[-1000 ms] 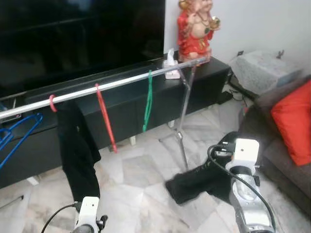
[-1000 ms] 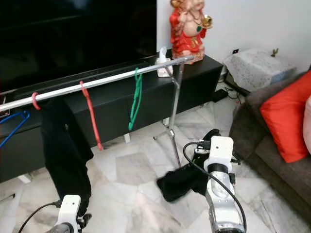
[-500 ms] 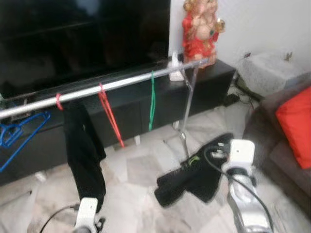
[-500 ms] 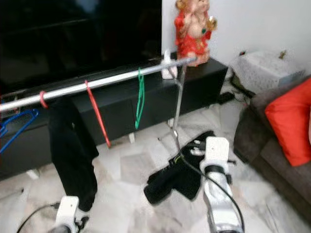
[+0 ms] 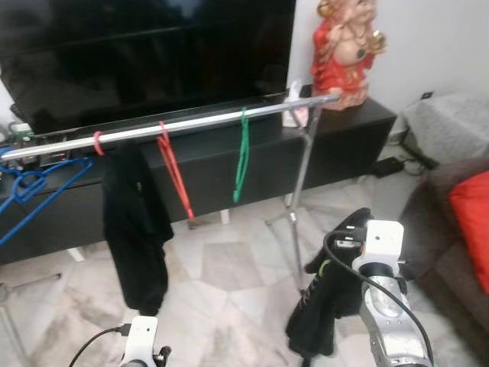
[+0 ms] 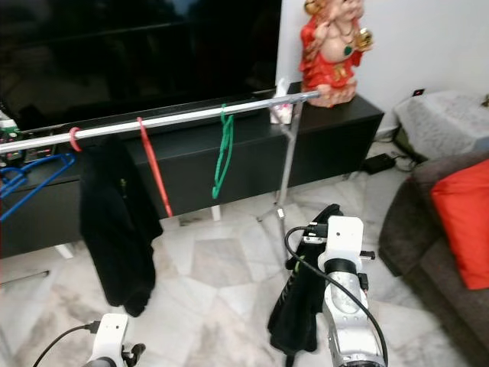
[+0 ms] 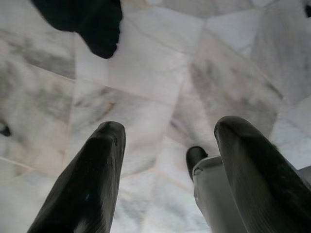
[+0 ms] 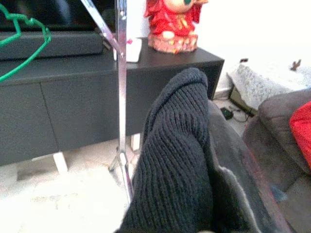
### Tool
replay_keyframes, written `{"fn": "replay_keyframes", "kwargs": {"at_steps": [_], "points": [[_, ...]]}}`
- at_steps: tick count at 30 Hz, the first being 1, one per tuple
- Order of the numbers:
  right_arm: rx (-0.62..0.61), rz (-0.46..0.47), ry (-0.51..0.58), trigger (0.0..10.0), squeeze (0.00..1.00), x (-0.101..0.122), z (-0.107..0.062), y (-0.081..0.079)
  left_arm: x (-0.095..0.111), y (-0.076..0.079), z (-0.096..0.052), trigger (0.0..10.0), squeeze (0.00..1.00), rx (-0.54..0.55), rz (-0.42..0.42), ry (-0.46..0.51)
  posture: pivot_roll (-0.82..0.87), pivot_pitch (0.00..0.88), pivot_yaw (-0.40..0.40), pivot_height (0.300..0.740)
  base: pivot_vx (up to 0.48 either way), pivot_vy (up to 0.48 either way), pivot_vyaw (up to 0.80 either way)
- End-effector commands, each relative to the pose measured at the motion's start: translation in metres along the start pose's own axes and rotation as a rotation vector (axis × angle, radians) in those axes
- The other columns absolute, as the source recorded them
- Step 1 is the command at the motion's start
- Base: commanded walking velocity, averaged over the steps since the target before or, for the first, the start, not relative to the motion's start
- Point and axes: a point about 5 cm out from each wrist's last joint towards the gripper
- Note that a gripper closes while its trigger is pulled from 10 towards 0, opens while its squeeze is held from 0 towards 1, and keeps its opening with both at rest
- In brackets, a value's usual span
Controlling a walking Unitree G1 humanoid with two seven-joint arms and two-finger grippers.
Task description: Hang hanger
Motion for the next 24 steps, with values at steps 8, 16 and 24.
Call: {"fn": "replay_keyframes", "kwargs": {"at_steps": [8,16,24], "points": [[0.033,0.014,0.037,10.0,0.00,0.008,0.003,-0.006,-0.001,-0.005,0.000,10.0,0.00,0.013,0.015,-0.012,-0.14,0.000,-0.001,0.727,0.000,-0.359,0.00],[0.055,0.008,0.001,10.0,0.00,-0.001,0.002,-0.007,0.000,-0.007,0.000,10.0,0.00,0.034,0.005,-0.010,-0.14,0.000,-0.001,0.727,0.000,-0.223,0.00],[0.061,-0.029,-0.147,10.0,0.00,-0.034,0.001,0.003,0.033,-0.019,0.003,10.0,0.00,0.088,-0.007,0.146,-0.13,0.000,0.000,0.727,0.000,0.000,0.00]]}}
Point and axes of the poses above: a point about 5 cm out from each wrist's last joint towards the gripper, its own z axis pointing out of the wrist towards the gripper, its own x axis along the axis of the wrist's last joint, y = z × x, and after that the axes turned 6 degrees about z, right-handed
